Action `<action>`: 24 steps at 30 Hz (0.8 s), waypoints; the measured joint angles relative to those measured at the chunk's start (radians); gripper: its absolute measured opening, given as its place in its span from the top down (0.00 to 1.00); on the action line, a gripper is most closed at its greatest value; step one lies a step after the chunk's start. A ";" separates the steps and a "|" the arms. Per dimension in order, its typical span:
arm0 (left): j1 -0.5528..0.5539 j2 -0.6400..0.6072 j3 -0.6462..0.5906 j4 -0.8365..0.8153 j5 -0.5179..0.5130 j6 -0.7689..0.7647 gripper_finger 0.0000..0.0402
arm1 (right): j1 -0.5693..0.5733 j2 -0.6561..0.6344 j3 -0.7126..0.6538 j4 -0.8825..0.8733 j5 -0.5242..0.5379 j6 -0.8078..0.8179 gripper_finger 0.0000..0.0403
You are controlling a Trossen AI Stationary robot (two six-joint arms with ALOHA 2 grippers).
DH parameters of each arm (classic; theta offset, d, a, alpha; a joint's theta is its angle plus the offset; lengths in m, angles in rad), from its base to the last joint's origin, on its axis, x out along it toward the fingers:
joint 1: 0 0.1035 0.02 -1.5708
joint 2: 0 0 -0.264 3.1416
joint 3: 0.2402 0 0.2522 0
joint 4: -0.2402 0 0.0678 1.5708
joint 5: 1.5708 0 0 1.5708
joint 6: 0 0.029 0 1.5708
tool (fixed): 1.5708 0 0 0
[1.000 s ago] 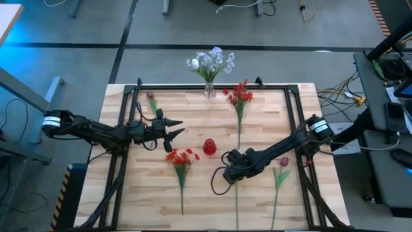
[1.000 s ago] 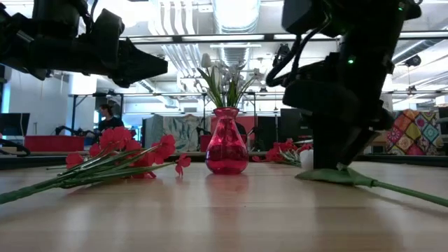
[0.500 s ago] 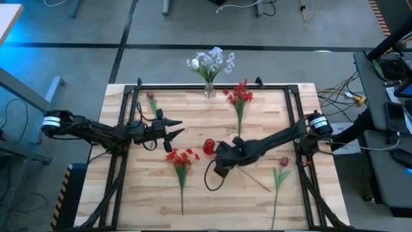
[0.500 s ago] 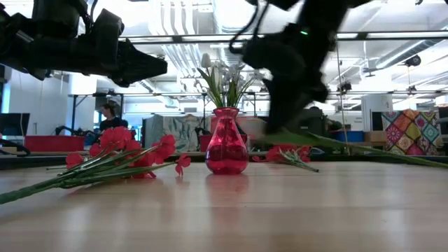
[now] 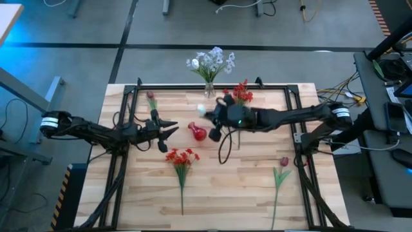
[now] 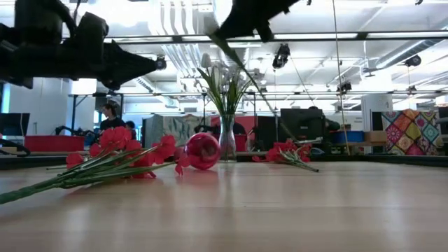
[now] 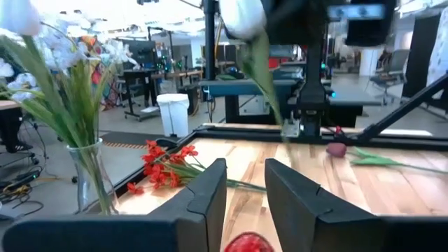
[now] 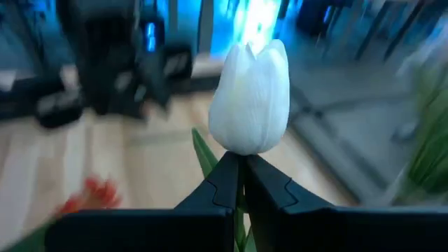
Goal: Sort flowers into vase by color
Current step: Put the white tulip flower into the transparent vase
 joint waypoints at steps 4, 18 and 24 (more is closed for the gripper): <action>0.000 -0.013 -0.022 0.025 0.000 -0.001 0.80 | -0.050 -0.023 -0.002 0.148 -0.038 -0.153 0.97; 0.000 -0.024 -0.026 0.038 0.000 -0.003 0.81 | -0.284 -0.003 -0.013 0.628 -0.378 -0.450 0.97; 0.000 -0.022 -0.026 0.039 0.001 -0.002 0.81 | -0.384 -0.003 -0.015 0.742 -0.443 -0.448 0.97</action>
